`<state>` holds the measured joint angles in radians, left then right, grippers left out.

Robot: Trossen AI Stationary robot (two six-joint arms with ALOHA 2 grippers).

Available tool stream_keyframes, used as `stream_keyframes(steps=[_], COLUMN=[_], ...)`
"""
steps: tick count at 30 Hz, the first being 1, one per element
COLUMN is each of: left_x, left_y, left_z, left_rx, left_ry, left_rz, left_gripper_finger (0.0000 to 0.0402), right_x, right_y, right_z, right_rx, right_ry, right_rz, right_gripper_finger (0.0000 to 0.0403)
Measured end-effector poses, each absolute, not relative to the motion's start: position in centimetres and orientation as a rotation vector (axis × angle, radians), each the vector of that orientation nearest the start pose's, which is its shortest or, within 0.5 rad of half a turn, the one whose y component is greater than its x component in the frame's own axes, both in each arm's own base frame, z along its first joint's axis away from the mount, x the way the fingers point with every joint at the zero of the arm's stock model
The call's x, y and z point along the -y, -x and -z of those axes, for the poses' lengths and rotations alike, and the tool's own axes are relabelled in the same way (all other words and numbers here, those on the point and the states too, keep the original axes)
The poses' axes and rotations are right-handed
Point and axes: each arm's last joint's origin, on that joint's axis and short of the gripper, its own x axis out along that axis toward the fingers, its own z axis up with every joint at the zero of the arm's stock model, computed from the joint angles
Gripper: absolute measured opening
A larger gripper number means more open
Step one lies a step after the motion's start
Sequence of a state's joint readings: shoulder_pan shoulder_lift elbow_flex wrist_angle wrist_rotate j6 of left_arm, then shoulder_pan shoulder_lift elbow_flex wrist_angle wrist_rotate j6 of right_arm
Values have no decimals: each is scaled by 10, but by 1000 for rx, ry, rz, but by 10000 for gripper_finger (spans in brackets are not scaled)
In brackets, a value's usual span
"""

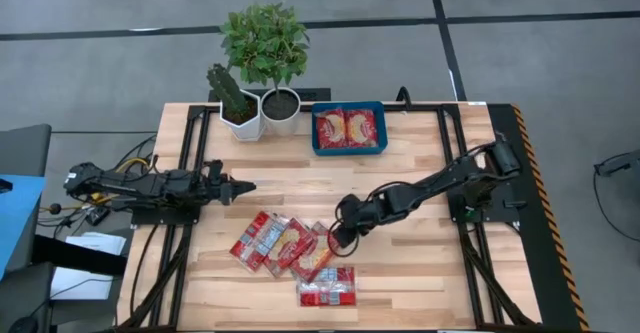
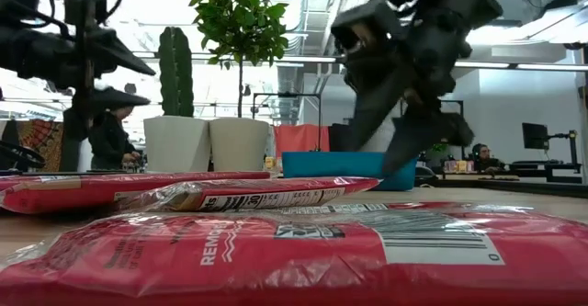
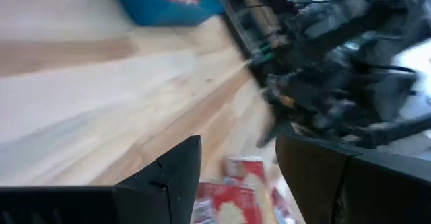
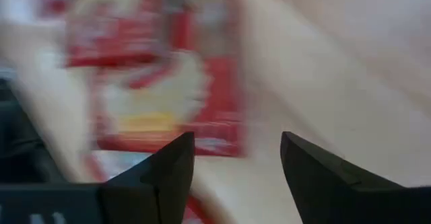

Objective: Sort popcorn bags into baskets
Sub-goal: Put the red popcorn bag into the blue container

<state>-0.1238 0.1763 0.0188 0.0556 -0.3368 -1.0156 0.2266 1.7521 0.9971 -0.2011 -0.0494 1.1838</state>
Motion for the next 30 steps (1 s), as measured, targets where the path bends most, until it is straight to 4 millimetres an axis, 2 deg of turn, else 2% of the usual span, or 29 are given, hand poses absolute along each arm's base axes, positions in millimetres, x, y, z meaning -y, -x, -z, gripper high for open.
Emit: stream_keyframes(steps=[9,11,15,21,24,30], left_x=[6,6,7,9,10,14], left_y=[-109,-109,-109,-104,-103,-103], left_z=[-158,-157,-164,-185,-186,-177], left_rx=[-46,-57,-1,129,104,-6], left_ry=[1008,1011,1024,1005,1015,1071], left_rz=[-195,-188,-132,58,57,22], left_gripper_finger=[183,183,183,183,183,183], right_x=[-81,-80,-83,-88,-88,-88], right_y=[-354,-351,-357,-364,-365,-363], right_z=[-140,-136,-128,-120,-120,-120], right_rx=[-912,-939,-940,-968,-972,-986], right_ry=[-1068,-1056,-1089,-1092,-1089,-1069], right_rz=[312,328,288,254,250,242], right_gripper_finger=[240,240,239,228,190,52])
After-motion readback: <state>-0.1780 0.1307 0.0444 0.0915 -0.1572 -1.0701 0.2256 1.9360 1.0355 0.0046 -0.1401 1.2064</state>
